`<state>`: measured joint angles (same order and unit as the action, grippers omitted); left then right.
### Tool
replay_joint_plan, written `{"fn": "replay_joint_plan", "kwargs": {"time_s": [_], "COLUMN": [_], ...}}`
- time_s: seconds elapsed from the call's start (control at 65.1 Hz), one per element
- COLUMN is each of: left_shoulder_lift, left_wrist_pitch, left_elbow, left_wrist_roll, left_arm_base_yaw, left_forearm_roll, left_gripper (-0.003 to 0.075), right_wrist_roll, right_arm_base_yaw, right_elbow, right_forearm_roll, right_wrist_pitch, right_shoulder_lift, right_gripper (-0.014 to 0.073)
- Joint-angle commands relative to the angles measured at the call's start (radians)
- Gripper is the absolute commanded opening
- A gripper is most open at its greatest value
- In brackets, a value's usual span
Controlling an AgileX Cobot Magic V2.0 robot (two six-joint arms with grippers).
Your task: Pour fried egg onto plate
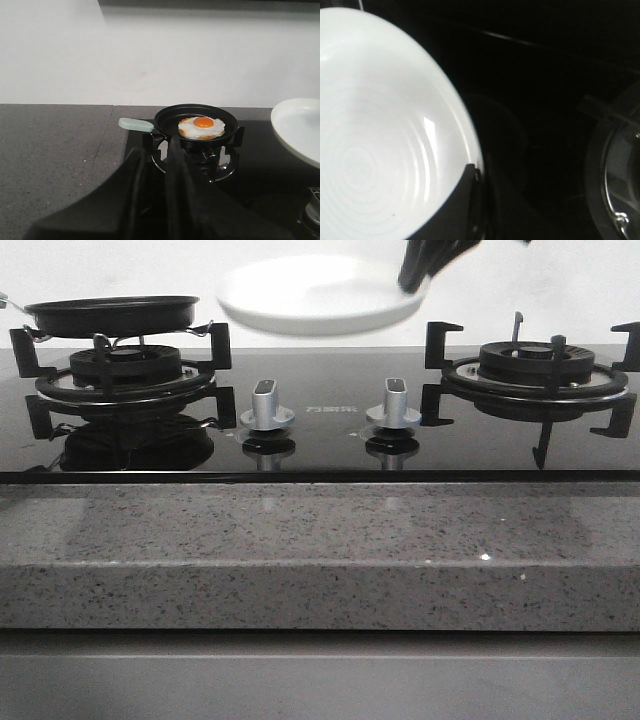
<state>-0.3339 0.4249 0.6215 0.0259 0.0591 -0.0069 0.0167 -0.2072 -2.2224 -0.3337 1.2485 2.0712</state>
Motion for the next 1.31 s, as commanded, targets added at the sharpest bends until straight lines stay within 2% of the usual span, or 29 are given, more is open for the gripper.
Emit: {"fn": "replay_joint_plan", "kwargs": {"time_s": [0.0, 0.138, 0.307, 0.538, 0.799, 1.29], "left_shoulder_lift": [-0.016, -0.016, -0.016, -0.016, -0.016, -0.016], "left_wrist_pitch": [-0.086, -0.086, -0.086, -0.086, -0.086, -0.086], "left_elbow": [0.026, 0.026, 0.026, 0.026, 0.026, 0.026], "left_wrist_roll": [0.008, 0.008, 0.008, 0.008, 0.008, 0.008], "left_arm_base_yaw": [0.005, 0.005, 0.005, 0.005, 0.005, 0.005], "left_forearm_roll": [0.001, 0.001, 0.001, 0.001, 0.001, 0.001], "left_gripper": [0.0112, 0.0112, 0.0112, 0.0112, 0.0112, 0.0112], "right_wrist_roll": [-0.001, 0.036, 0.067, 0.071, 0.071, 0.071], "right_arm_base_yaw": [0.001, -0.018, -0.063, -0.111, -0.110, -0.110], "right_elbow": [0.031, 0.197, 0.447, 0.671, 0.728, 0.728], "right_forearm_roll": [-0.038, -0.038, -0.038, -0.037, 0.023, 0.023], "right_wrist_pitch": [-0.001, -0.059, -0.208, -0.338, -0.360, -0.361], "right_shoulder_lift": [-0.134, -0.254, -0.387, -0.441, -0.429, -0.426], "right_gripper": [-0.0069, -0.0069, -0.0069, -0.0069, -0.0069, -0.0069]}}
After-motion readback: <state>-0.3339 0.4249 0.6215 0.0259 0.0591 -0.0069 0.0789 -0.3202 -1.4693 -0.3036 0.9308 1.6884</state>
